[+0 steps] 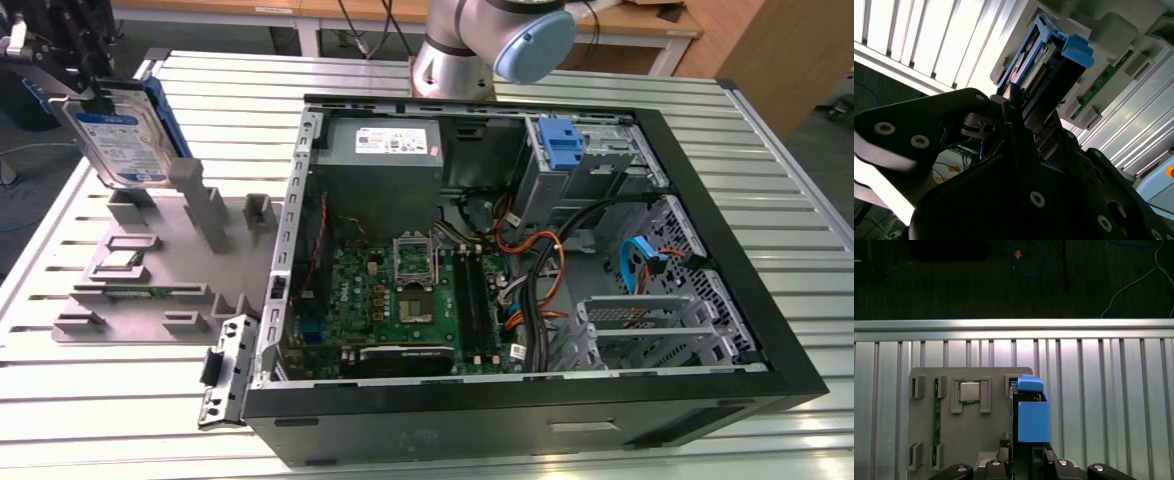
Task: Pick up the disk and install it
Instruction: 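Pick up the disk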
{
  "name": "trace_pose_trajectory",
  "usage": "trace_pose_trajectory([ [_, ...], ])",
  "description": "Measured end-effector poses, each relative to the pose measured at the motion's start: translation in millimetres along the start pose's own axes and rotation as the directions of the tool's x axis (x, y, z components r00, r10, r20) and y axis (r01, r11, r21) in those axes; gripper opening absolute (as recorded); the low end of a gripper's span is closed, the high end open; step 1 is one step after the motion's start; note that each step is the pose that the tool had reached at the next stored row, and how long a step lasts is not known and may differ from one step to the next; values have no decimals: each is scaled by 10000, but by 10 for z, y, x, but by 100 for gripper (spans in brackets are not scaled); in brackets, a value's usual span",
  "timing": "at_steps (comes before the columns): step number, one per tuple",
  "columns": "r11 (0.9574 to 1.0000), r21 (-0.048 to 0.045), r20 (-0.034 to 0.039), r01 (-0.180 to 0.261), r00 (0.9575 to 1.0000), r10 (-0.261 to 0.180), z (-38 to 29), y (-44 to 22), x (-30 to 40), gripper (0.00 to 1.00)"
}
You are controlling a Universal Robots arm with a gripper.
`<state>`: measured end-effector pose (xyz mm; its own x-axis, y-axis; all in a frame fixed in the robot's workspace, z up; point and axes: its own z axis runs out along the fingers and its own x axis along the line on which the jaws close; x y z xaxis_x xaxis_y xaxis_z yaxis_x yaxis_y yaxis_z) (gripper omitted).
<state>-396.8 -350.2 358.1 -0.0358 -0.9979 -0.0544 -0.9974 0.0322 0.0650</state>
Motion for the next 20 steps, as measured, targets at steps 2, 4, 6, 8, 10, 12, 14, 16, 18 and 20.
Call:
trace_pose_trajectory([
  [2, 10000, 0, 0, 0, 10000, 0, -2, 0, 0, 35],
  [4, 10000, 0, 0, 1, 10000, -1, -2, 0, 0, 35],
  [6, 10000, 0, 0, 0, 10000, 0, -2, 0, 0, 35],
  [8, 10000, 0, 0, 0, 10000, 0, -3, 0, 0, 35],
  [10, 10000, -1, 0, 1, 10000, -1, -5, 0, 0, 35],
  [12, 10000, -4, -2, 0, 10000, 0, -15, 1, -1, 35],
  [14, 10000, -1, 0, 0, 10000, 0, -43, 3, -2, 35],
  [16, 10000, 0, 0, 0, 10000, 0, -64, 4, -3, 35],
  [18, 10000, 0, 0, 0, 10000, 0, -89, 6, -5, 35],
  [20, 10000, 0, 0, 0, 10000, 0, -118, 8, -6, 35],
])
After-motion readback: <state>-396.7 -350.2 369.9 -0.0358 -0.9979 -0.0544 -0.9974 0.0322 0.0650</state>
